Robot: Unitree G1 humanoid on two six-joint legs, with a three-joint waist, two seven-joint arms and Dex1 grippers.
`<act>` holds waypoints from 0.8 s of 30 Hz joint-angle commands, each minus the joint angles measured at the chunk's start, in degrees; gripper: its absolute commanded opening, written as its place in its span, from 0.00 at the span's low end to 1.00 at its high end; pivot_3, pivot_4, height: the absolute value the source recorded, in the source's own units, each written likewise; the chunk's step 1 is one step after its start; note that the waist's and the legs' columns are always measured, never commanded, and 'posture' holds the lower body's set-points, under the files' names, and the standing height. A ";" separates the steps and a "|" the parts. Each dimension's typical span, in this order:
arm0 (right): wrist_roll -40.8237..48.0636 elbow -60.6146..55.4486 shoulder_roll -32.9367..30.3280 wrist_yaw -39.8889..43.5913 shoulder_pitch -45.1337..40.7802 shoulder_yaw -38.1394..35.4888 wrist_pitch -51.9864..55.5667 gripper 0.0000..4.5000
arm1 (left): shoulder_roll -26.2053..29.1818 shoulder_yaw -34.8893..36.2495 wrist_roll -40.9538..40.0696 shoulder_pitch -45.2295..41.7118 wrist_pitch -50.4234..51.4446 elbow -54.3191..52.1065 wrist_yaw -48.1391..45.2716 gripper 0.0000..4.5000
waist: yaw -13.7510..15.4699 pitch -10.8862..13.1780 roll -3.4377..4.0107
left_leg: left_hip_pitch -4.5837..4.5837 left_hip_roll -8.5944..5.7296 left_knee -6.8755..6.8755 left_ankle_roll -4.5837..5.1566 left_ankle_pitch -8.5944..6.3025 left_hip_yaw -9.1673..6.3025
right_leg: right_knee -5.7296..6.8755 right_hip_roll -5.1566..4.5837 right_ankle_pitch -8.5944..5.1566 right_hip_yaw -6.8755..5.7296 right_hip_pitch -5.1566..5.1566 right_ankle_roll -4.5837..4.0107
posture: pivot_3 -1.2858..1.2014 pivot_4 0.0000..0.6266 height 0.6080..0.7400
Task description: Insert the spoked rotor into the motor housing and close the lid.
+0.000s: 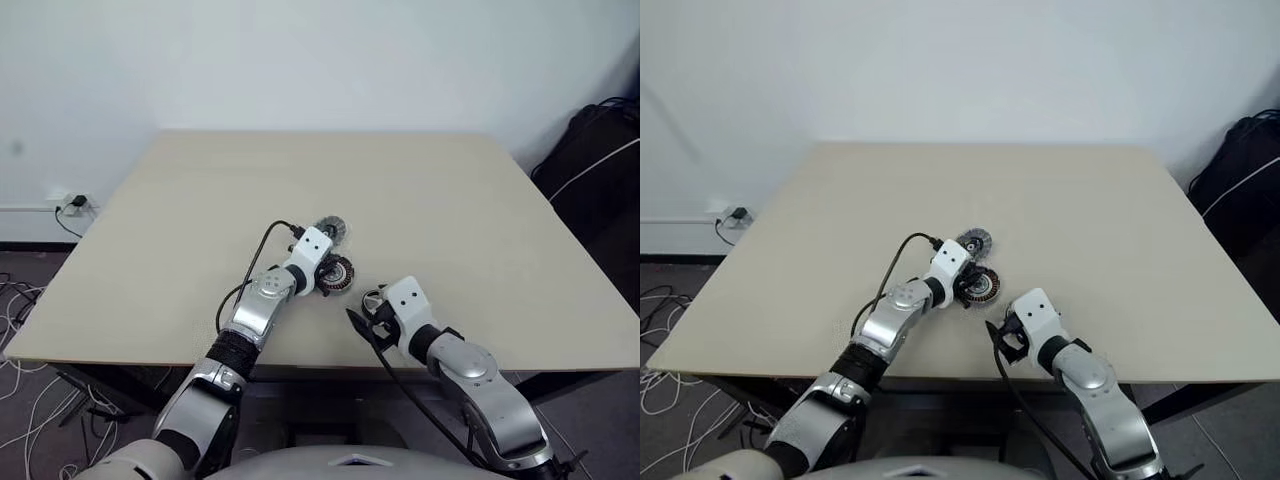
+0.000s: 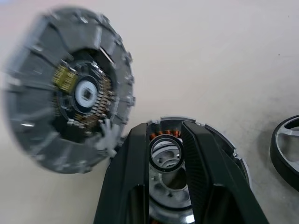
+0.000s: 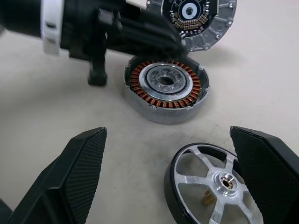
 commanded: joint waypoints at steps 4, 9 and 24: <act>-0.40 -1.81 0.29 -0.79 -0.43 -0.55 -1.05 1.00 | -0.77 0.17 1.56 -2.98 -2.95 5.14 0.14 0.15 | -0.04 0.00 0.00 | -0.01 0.00 0.00 0.00 0.00 0.00 | 0.00 0.01 0.01 -0.01 -0.02 0.00 | 0.52 0.00 1.00; -0.65 -1.77 0.48 -0.91 -0.28 -0.68 -1.17 1.00 | -0.82 0.56 1.85 -2.84 -3.70 7.19 0.11 0.15 | -0.02 0.00 -0.01 | -0.01 -0.01 0.01 -0.01 0.01 0.00 | 0.01 0.00 0.08 -0.04 -0.01 -0.10 | 0.52 0.00 1.00; -0.38 -1.49 0.71 -0.32 -0.89 -0.18 -1.20 1.00 | 0.80 2.41 -1.53 3.59 -3.56 -9.48 -2.97 0.50 | -0.15 -0.01 0.00 | -0.02 -0.01 0.02 -0.01 0.01 0.01 | 0.00 -0.02 0.11 0.01 -0.02 -0.13 | 0.52 0.00 1.00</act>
